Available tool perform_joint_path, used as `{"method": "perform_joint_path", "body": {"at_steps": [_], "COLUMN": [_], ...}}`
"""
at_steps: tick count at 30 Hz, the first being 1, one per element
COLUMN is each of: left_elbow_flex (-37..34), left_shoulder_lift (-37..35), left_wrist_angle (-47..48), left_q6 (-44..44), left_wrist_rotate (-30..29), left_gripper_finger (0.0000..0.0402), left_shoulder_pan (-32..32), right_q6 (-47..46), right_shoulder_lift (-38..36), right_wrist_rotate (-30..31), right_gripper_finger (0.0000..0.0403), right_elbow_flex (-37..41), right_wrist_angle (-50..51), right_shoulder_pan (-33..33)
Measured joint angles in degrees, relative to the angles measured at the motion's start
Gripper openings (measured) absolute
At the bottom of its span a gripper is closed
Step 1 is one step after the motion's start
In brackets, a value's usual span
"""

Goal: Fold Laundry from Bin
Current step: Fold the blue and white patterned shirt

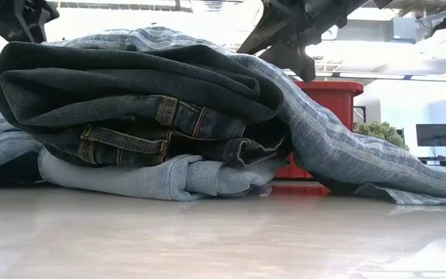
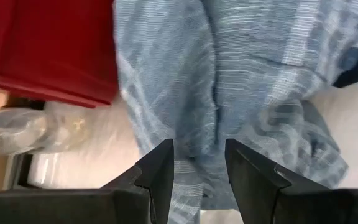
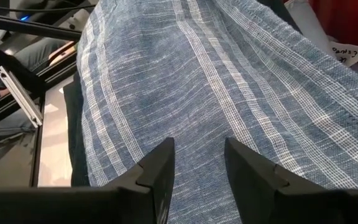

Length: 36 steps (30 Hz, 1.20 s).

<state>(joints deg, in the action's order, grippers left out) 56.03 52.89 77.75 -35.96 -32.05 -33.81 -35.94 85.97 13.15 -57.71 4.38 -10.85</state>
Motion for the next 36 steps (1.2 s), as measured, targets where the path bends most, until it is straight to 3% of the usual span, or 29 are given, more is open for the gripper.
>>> {"method": "perform_joint_path", "body": {"at_steps": [23, 26, 31, 36], "left_elbow_flex": [0.04, 0.04, 0.04, 1.7], "left_shoulder_lift": [4.97, 5.34, 5.22, 5.22], "left_wrist_angle": [-3.03, -3.4, -3.8, -3.4], "left_q6": [10.92, 12.6, 12.51, 11.86], "left_wrist_rotate": [4.64, 4.62, 4.55, 3.32], "left_gripper_finger": [0.013, 0.0104, 0.0012, 0.0002], "left_shoulder_pan": [8.48, 8.6, 8.6, 8.66], "right_q6": [0.61, 0.55, 0.45, 0.44], "right_shoulder_lift": [0.01, 0.02, 0.02, 0.02], "right_wrist_rotate": [0.07, 0.07, -0.34, -1.29], "right_gripper_finger": [0.0166, 0.0166, 0.0166, 0.0166], "right_elbow_flex": [0.02, 0.02, 0.02, 0.02], "right_wrist_angle": [1.22, 1.86, 2.13, 2.13], "right_shoulder_pan": [0.0, 0.0, 0.0, -0.04]}}
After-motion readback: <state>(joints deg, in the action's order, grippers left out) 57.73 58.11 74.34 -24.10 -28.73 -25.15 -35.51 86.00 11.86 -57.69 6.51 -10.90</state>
